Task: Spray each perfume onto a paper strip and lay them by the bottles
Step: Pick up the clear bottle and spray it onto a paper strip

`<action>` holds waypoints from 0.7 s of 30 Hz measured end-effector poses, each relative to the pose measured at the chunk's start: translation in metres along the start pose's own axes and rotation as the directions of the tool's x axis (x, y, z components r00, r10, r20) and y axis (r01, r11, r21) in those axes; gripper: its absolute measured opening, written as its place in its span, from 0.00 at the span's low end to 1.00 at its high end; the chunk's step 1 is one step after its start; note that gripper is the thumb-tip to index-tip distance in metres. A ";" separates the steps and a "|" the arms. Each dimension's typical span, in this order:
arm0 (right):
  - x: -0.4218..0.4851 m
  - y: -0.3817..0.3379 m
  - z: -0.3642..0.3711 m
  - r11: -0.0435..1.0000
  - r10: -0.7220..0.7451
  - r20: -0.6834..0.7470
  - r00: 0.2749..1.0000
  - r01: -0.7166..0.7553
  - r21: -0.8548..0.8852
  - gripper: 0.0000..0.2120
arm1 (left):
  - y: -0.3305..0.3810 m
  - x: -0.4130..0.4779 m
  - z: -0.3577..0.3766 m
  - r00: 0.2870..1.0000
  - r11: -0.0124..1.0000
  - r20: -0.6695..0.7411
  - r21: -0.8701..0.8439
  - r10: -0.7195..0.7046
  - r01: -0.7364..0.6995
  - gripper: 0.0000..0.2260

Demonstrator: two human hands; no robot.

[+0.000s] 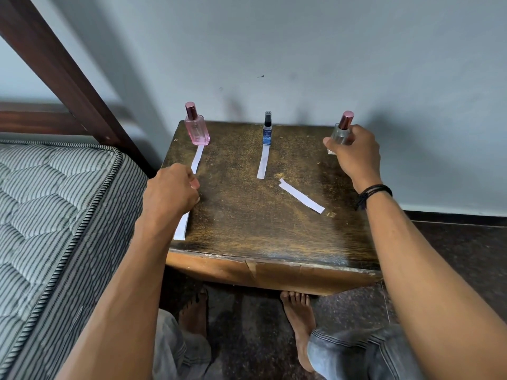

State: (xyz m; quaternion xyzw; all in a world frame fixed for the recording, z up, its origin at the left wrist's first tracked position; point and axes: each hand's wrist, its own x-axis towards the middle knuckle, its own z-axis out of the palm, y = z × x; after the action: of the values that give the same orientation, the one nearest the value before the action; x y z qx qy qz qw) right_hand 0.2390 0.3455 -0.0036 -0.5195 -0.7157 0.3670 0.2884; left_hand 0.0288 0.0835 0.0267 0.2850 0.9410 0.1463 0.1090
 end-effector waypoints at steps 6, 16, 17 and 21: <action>-0.008 -0.009 -0.001 1.000 -0.027 0.012 1.000 0.027 -0.004 0.13 | 0.014 -0.004 0.002 0.999 0.998 0.000 -0.051 0.035 -0.035 0.07; -0.050 -0.036 0.011 0.986 -0.165 0.158 0.974 0.157 0.058 0.13 | 0.038 -0.012 0.015 0.970 0.935 0.067 -0.289 0.233 -0.204 0.06; -0.055 -0.038 0.013 0.984 -0.176 0.176 0.969 0.165 0.073 0.13 | 0.040 -0.014 0.014 0.960 0.909 0.049 -0.340 0.275 -0.242 0.06; -0.085 -0.049 0.016 0.980 -0.181 0.243 0.953 0.155 0.121 0.10 | 0.051 -0.022 0.014 0.936 0.764 -0.051 -0.563 0.349 -0.315 0.08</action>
State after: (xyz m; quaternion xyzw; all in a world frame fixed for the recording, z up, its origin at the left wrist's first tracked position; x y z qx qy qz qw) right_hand 0.2249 0.2517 0.0247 -0.3906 -0.7686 0.4400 0.2510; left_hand 0.0763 0.1147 0.0335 0.4060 0.7867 0.4257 0.1872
